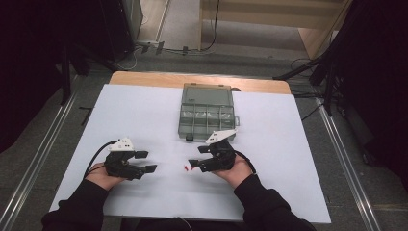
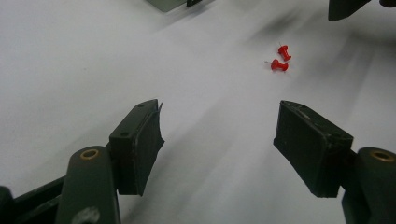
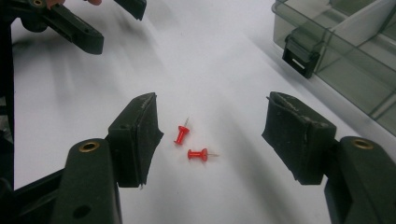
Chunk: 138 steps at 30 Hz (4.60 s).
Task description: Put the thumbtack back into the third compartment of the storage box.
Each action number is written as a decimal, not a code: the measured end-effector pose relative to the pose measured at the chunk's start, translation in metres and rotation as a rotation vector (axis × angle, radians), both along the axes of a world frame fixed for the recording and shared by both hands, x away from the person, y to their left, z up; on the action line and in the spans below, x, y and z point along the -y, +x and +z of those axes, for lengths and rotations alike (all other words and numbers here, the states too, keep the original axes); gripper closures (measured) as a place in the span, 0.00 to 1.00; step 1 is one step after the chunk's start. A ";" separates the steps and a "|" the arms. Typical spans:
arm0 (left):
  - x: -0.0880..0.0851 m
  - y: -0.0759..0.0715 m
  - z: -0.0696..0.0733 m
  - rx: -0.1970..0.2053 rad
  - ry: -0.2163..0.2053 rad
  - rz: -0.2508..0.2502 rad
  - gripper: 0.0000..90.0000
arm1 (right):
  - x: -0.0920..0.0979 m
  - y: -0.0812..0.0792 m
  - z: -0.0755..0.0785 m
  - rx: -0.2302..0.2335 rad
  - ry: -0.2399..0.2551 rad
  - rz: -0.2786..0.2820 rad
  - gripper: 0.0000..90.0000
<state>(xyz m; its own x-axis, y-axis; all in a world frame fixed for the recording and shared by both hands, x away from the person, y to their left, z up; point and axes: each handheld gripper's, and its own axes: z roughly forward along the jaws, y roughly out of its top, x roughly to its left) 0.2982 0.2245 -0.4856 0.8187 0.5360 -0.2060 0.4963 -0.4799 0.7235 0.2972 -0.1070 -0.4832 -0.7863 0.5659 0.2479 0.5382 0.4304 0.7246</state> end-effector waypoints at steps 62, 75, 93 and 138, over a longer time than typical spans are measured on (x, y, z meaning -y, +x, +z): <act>0.000 0.000 0.000 0.003 -0.001 0.000 0.34 | -0.039 0.000 -0.024 -0.065 -0.120 0.077 0.92; -0.001 0.000 0.001 0.004 -0.001 0.002 0.34 | -0.038 0.005 -0.022 -0.103 -0.110 0.078 0.92; 0.000 0.000 0.001 0.003 0.002 -0.002 0.34 | -0.028 0.011 -0.010 -0.113 -0.068 0.050 0.92; -0.007 -0.007 0.002 0.013 -0.001 0.023 0.34 | 0.022 0.036 0.016 -0.112 -0.021 -0.079 0.92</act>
<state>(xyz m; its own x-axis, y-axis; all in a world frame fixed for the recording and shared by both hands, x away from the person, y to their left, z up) 0.2913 0.2313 -0.4834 0.8085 0.5547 -0.1963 0.4981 -0.4676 0.7302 0.3328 -0.1293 -0.4669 -0.7074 0.6308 0.3189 0.6477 0.3980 0.6497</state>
